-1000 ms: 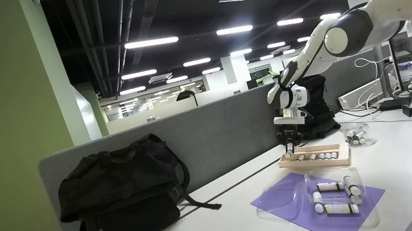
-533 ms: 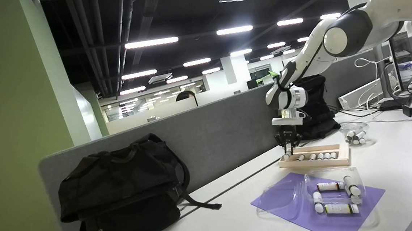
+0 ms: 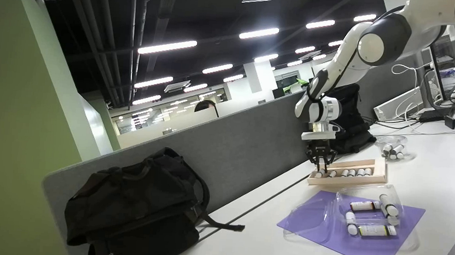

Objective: Take a bottle from the bowl and put it in the left compartment of the box

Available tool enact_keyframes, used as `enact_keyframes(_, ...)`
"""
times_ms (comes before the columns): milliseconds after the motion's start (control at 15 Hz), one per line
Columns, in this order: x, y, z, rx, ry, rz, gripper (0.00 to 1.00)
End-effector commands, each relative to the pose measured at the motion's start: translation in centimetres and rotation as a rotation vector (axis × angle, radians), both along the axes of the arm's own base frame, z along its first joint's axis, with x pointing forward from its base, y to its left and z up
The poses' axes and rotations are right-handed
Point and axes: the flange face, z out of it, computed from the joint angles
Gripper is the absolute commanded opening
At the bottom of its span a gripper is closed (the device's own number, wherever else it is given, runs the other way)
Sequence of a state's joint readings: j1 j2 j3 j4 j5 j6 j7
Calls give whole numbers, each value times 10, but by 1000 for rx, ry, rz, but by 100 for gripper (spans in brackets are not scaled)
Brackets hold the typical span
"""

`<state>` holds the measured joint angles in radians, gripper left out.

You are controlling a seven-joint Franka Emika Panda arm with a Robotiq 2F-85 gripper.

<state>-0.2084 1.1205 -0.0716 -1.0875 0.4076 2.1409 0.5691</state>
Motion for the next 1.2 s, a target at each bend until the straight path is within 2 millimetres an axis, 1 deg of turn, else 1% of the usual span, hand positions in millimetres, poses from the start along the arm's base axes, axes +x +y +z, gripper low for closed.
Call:
enact_keyframes(0, 5, -2, 6, -18, 29, -31, 12)
enact_keyframes(200, 1, -2, 6, -20, 73, -26, 12)
enact_keyframes(267, -1, -3, 5, -34, 94, -30, 62)
enact_keyframes(333, -3, -4, 4, -35, 111, -29, 63)
enact_keyframes(667, -8, -9, 9, -58, 162, -19, 92)
enact_keyframes(733, -7, -9, 11, -60, 162, -13, 67)
enact_keyframes(800, -8, -7, 12, -51, 174, -3, 53)
enact_keyframes(867, -8, -6, 15, -40, 190, 2, 52)
enact_keyframes(1000, -7, -4, 24, -29, 194, 13, 41)
enact_keyframes(1067, -5, -3, 29, -24, 186, 17, 33)
enact_keyframes(1133, -2, -3, 34, -23, 166, 20, 27)
